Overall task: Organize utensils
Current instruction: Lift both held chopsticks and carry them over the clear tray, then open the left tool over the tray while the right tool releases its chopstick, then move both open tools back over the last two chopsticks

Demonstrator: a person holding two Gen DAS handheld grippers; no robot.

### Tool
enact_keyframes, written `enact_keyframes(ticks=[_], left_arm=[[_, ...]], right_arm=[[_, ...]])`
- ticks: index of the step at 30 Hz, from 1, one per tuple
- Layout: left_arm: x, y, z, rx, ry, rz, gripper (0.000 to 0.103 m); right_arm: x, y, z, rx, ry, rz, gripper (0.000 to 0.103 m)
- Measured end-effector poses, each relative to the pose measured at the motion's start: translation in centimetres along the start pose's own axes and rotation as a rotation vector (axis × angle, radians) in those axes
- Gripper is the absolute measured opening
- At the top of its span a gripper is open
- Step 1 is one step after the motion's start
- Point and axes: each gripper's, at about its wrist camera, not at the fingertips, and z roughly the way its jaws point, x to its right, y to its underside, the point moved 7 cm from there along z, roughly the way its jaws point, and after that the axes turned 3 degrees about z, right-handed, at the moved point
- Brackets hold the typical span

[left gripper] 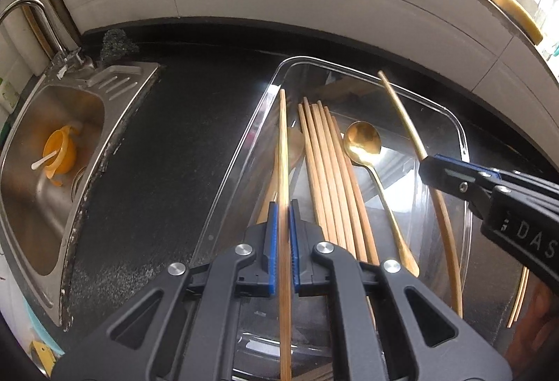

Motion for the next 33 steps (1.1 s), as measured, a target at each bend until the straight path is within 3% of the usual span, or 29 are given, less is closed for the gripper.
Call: enact_keyframes(ticks=[1,3,4,5,6,8,14,18,25,33], left_arm=[[-0.1,-0.1,0.0,0.003,-0.010,0.003,0.008],[-0.2,0.0,0.0,-0.004,-0.005,0.007,0.019],[-0.3,0.0,-0.3,0.001,-0.010,0.005,0.053],[-0.6,0.0,-0.6,0.012,-0.017,-0.002,0.086],[-0.9,-0.2,-1.3,0.043,-0.020,-0.013,0.088],[-1.2,-0.4,-2.4,0.073,-0.014,-0.017,0.089],[-1.5,0.3,-4.9,0.082,-0.006,-0.027,0.097],[-0.2,1.1,-6.7,0.106,-0.002,0.004,0.097],[7.0,3.0,-9.8,0.131,0.062,0.151,0.097],[19.3,6.3,-10.7,0.122,0.170,0.334,0.097]], right_arm=[[0.1,-0.2,-0.1,0.008,-0.005,0.004,0.007],[0.7,-0.6,-0.6,0.016,-0.001,0.023,0.023],[1.2,-1.0,-1.3,0.037,-0.001,0.041,0.065],[1.5,-1.3,-2.0,0.066,0.001,0.052,0.092],[2.2,-1.8,-3.3,0.115,0.009,0.059,0.091],[3.1,-1.7,-4.2,0.119,0.009,0.069,0.092],[5.4,0.2,-7.7,0.147,0.079,0.071,0.092],[6.2,2.7,-10.0,0.172,0.133,0.062,0.092],[10.8,7.1,-15.7,0.258,0.213,0.105,0.092],[21.0,14.0,-22.5,0.309,0.341,0.241,0.092]])
